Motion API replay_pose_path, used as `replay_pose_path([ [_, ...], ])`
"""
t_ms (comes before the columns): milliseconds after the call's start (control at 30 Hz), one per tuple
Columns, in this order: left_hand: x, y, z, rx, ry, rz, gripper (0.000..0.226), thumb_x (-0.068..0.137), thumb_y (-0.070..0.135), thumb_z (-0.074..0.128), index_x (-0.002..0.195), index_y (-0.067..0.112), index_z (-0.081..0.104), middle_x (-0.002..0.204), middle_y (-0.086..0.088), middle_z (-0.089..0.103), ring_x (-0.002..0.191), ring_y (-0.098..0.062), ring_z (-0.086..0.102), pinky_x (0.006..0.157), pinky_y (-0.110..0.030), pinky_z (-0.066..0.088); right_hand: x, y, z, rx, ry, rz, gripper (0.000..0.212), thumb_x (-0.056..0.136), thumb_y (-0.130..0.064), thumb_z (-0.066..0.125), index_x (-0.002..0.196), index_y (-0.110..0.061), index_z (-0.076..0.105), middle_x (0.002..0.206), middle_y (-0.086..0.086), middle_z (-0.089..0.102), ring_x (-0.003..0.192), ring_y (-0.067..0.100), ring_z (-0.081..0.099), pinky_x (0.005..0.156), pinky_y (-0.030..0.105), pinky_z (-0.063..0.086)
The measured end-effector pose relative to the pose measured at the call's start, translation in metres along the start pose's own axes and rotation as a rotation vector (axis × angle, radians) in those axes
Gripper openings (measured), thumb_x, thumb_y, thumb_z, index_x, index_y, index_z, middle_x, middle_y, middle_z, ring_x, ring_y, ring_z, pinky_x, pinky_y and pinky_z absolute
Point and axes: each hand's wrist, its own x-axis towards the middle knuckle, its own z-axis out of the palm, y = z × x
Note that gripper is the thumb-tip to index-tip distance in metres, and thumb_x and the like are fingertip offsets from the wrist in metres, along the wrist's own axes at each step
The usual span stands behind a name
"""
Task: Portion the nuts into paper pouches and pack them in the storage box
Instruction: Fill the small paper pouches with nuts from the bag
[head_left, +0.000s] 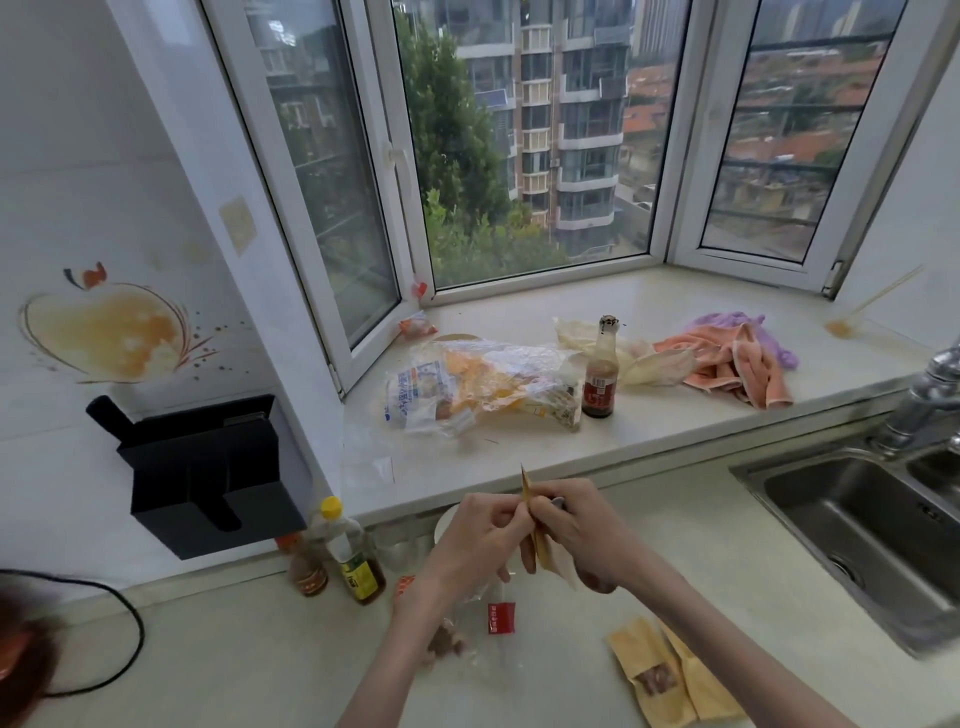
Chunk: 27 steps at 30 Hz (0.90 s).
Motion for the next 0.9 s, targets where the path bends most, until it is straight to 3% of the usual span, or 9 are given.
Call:
replay_pose_path([
  [100,-0.001,-0.002,-0.003,-0.088,0.007,-0.016,0.028,0.093,0.034,0.053,0.078,0.026,0.075,0.055,-0.001,0.063,0.048,-0.015,0.057,0.043,-0.023,0.047,0.004,0.0,0.004,0.056,0.003,0.005,0.028,0.087,-0.021,0.046,0.075,-0.011,0.069,0.055,-0.011,0.057,0.049,0.001,0.046,0.051,0.013,0.035],
  [200,-0.001,-0.005,0.001,-0.134,0.105,-0.019,0.029,0.093,0.02,0.056,0.077,0.004,0.073,0.046,0.001,0.055,0.04,-0.012,0.047,0.044,-0.02,0.041,0.008,-0.007,0.005,0.04,0.005,-0.017,0.041,0.088,-0.013,0.046,0.06,-0.038,0.064,0.05,-0.018,0.055,0.045,-0.002,0.045,0.049,0.01,0.033],
  [267,0.0,-0.004,0.003,-0.12,0.155,-0.024,0.033,0.087,0.026,0.059,0.074,-0.002,0.071,0.044,0.002,0.052,0.038,-0.01,0.043,0.045,-0.021,0.037,0.008,-0.009,0.005,0.028,0.013,-0.029,0.046,0.087,-0.01,0.046,0.056,-0.041,0.061,0.051,-0.021,0.055,0.046,-0.004,0.048,0.05,0.006,0.034],
  [433,0.0,-0.008,0.005,0.107,0.191,-0.013,0.036,0.073,0.041,0.067,0.044,0.023,0.056,0.038,0.01,0.045,0.038,-0.004,0.035,0.046,-0.017,0.031,0.004,0.0,0.005,-0.156,0.057,-0.023,0.023,0.077,-0.023,0.048,0.055,-0.017,0.05,0.051,-0.008,0.045,0.048,0.006,0.034,0.05,0.028,0.03],
  [533,0.0,-0.019,-0.001,0.416,0.265,-0.001,0.036,0.073,0.044,0.064,0.04,0.034,0.051,0.043,0.02,0.053,0.044,-0.002,0.049,0.046,-0.011,0.033,0.003,0.006,0.004,-0.437,0.049,-0.043,0.027,0.084,-0.016,0.049,0.059,-0.007,0.049,0.051,0.0,0.045,0.047,0.012,0.034,0.049,0.035,0.034],
  [600,-0.002,-0.022,-0.006,0.524,0.296,-0.019,0.031,0.069,0.054,0.055,0.044,0.037,0.052,0.052,0.028,0.058,0.055,0.005,0.057,0.046,-0.01,0.036,0.003,0.008,0.003,-0.504,0.054,-0.026,0.027,0.087,-0.016,0.049,0.063,-0.003,0.053,0.055,0.007,0.052,0.048,0.014,0.039,0.054,0.039,0.041],
  [700,-0.002,-0.022,-0.002,0.55,0.261,-0.018,0.03,0.073,0.061,0.05,0.053,0.038,0.053,0.056,0.021,0.059,0.06,0.004,0.057,0.048,-0.01,0.033,0.003,0.01,0.005,-0.463,0.062,0.003,0.029,0.086,-0.016,0.051,0.062,0.0,0.052,0.057,0.012,0.054,0.05,0.012,0.036,0.054,0.04,0.039],
  [800,-0.003,-0.019,0.006,0.563,0.217,-0.027,0.029,0.078,0.068,0.047,0.085,0.04,0.052,0.07,0.017,0.063,0.063,0.002,0.06,0.054,-0.013,0.043,0.003,0.012,0.006,-0.427,0.034,0.016,0.032,0.086,-0.019,0.052,0.056,-0.009,0.05,0.053,0.003,0.049,0.049,0.008,0.034,0.051,0.031,0.033],
  [900,-0.009,-0.015,0.013,0.389,0.12,-0.03,0.032,0.087,0.063,0.046,0.109,0.04,0.04,0.086,0.014,0.064,0.06,-0.007,0.066,0.059,-0.032,0.057,-0.001,0.013,0.005,-0.346,-0.001,0.032,0.031,0.086,-0.025,0.05,0.058,-0.012,0.054,0.054,-0.003,0.051,0.049,0.007,0.038,0.051,0.025,0.034],
])
